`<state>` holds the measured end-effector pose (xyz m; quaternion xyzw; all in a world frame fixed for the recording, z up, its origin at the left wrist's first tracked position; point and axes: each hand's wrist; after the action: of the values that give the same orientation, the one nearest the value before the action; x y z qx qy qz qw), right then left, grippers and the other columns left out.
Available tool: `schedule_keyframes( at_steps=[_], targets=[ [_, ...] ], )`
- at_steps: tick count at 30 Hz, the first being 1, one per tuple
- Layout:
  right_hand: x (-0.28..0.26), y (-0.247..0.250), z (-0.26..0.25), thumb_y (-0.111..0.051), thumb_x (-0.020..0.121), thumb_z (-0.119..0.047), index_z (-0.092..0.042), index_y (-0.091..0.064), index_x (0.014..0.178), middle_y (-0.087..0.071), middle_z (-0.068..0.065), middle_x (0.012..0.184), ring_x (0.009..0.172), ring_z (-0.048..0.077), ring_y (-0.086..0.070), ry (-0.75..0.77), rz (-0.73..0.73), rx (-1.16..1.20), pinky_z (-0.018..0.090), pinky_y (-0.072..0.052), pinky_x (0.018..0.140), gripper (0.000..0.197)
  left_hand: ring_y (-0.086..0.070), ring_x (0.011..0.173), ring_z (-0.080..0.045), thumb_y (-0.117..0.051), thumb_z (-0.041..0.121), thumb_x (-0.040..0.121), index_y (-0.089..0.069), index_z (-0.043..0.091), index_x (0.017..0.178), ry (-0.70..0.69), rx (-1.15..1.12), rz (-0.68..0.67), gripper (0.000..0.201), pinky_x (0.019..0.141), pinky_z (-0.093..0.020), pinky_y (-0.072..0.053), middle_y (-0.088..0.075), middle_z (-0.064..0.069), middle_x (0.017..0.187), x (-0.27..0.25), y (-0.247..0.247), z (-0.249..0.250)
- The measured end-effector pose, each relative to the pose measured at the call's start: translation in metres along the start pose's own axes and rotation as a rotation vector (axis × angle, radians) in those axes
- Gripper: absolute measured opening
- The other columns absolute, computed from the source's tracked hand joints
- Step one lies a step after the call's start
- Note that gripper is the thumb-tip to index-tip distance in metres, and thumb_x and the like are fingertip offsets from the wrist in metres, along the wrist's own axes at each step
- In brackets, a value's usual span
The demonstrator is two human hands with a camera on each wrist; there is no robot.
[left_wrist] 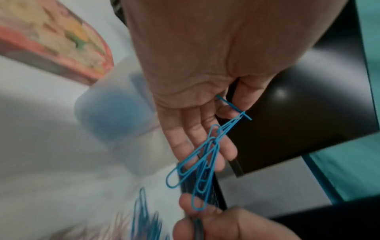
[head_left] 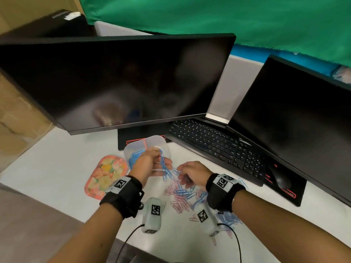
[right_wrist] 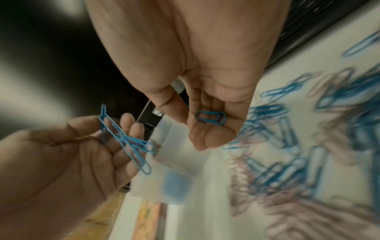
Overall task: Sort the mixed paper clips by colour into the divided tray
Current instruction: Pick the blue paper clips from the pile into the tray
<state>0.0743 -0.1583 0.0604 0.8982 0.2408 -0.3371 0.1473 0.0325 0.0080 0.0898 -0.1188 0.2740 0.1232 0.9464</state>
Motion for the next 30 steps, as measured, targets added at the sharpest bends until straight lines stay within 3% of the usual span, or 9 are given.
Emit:
schedule_keyframes(
  at_steps=[2,5,8,15,17,19,23,26,30],
  targets=[
    [0.001,-0.016,-0.018,-0.049,0.093,-0.005,-0.005,-0.057,0.094,-0.06,0.011,0.074,0.059,0.021,-0.058,-0.012,-0.076,0.125,0.029,-0.05,0.053,0.008,-0.066,0.068,-0.026,-0.038,0.015,0.097,-0.052,0.012,0.098,-0.034,0.013,0.112,0.015,0.062,-0.03,-0.054,-0.069,-0.012,0.078,0.003,0.017,0.014],
    [0.009,-0.041,-0.047,-0.052,0.093,-0.008,-0.004,-0.058,0.088,-0.061,0.014,0.077,0.064,0.025,-0.06,-0.006,-0.133,0.216,0.034,-0.053,0.062,0.008,-0.062,0.077,-0.028,-0.042,0.015,0.094,-0.055,0.012,0.093,-0.095,0.118,0.278,0.014,0.067,-0.031,-0.049,-0.066,-0.014,0.086,0.011,0.046,0.024],
    [0.022,-0.065,-0.072,-0.05,0.091,-0.007,-0.005,-0.058,0.084,-0.061,0.015,0.08,0.067,0.025,-0.061,0.024,-0.129,0.191,0.034,-0.054,0.065,0.01,-0.061,0.084,-0.029,-0.044,0.011,0.093,-0.052,0.016,0.084,-0.108,0.168,0.322,0.013,0.066,-0.03,-0.049,-0.062,-0.014,0.09,0.021,0.064,0.021],
    [0.036,-0.086,-0.098,-0.05,0.078,-0.005,-0.01,-0.059,0.082,-0.049,0.013,0.081,0.074,0.024,-0.05,0.049,-0.068,0.093,0.034,-0.046,0.072,0.011,-0.062,0.095,-0.03,-0.049,0.009,0.085,-0.057,0.021,0.084,-0.138,0.378,0.426,0.014,0.088,-0.049,-0.055,-0.065,-0.01,0.098,0.028,0.077,0.011],
    [0.036,-0.078,-0.096,-0.049,0.08,-0.005,-0.011,-0.062,0.087,-0.054,0.012,0.086,0.083,0.024,-0.054,0.065,-0.074,0.066,0.035,-0.05,0.08,0.016,-0.06,0.097,-0.028,-0.048,0.008,0.086,-0.059,0.02,0.088,-0.178,0.433,0.456,0.016,0.088,-0.044,-0.053,-0.064,-0.006,0.097,0.026,0.073,0.011],
    [0.03,-0.063,-0.091,-0.05,0.087,-0.007,-0.013,-0.064,0.093,-0.06,0.009,0.089,0.087,0.022,-0.059,0.085,-0.053,0.04,0.032,-0.051,0.077,0.017,-0.058,0.096,-0.025,-0.049,0.009,0.089,-0.06,0.019,0.091,-0.224,0.507,0.464,0.016,0.083,-0.035,-0.05,-0.064,-0.005,0.099,0.025,0.067,0.009],
    [0.011,-0.013,-0.063,-0.045,0.096,-0.009,-0.005,-0.061,0.113,-0.064,0.011,0.096,0.078,0.017,-0.06,0.122,0.052,-0.133,0.023,-0.048,0.063,0.024,-0.063,0.075,-0.021,-0.052,0.007,0.087,-0.059,0.027,0.075,-0.357,0.598,0.325,0.025,0.073,-0.029,-0.054,-0.065,-0.002,0.082,0.026,0.048,0.0],
    [0.004,0.021,-0.027,-0.051,0.093,-0.009,-0.012,-0.064,0.101,-0.066,0.003,0.093,0.075,0.012,-0.062,0.135,0.159,-0.396,0.021,-0.048,0.058,0.016,-0.062,0.069,-0.02,-0.052,0.006,0.084,-0.059,0.028,0.07,-0.383,0.759,0.15,0.027,0.071,-0.025,-0.052,-0.066,0.0,0.077,0.024,0.023,-0.016],
    [-0.001,0.037,0.02,-0.054,0.084,-0.005,-0.017,-0.066,0.084,-0.064,-0.004,0.088,0.084,0.015,-0.062,0.127,0.22,-0.649,0.023,-0.049,0.07,0.017,-0.063,0.078,-0.016,-0.053,0.009,0.082,-0.067,0.024,0.083,-0.389,1.036,-0.093,0.02,0.074,-0.022,-0.05,-0.07,0.004,0.086,0.015,-0.007,-0.044]
  ],
)
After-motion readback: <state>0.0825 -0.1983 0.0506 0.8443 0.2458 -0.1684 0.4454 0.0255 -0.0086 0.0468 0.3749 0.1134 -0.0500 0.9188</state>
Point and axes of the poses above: each hand's wrist, its own x-axis towards the middle knuckle, its own y-axis out of the back of the hand, z = x × y
